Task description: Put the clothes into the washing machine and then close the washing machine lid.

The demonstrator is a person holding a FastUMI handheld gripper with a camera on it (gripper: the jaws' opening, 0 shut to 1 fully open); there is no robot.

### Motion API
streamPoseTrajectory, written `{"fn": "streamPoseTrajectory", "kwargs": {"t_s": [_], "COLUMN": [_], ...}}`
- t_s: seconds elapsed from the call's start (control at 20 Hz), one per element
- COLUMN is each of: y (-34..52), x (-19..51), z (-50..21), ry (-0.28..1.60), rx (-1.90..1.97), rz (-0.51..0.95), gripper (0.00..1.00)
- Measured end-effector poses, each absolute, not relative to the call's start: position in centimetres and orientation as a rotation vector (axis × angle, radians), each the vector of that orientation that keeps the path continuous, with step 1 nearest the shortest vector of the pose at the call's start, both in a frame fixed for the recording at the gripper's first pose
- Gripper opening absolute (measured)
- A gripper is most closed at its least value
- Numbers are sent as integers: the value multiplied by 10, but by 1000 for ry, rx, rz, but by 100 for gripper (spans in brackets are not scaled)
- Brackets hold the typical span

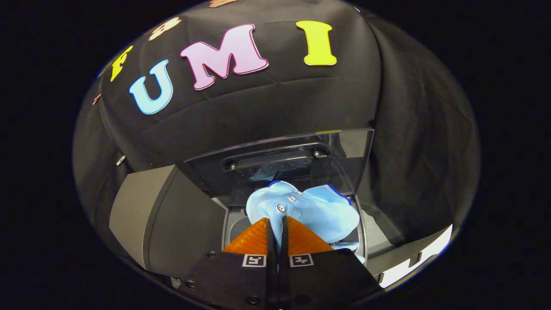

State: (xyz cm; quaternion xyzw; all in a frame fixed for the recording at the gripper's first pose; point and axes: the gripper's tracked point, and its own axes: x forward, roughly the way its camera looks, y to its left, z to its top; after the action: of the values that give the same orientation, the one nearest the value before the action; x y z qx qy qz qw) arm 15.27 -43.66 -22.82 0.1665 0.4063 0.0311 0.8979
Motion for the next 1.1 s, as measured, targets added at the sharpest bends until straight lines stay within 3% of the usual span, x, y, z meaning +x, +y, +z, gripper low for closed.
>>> {"fn": "streamPoseTrajectory", "kwargs": {"t_s": [1.1], "y": [-398], "x": [123], "z": [-373], "ry": [1055], "rx": [153], "rz": [81], "gripper": [5]}}
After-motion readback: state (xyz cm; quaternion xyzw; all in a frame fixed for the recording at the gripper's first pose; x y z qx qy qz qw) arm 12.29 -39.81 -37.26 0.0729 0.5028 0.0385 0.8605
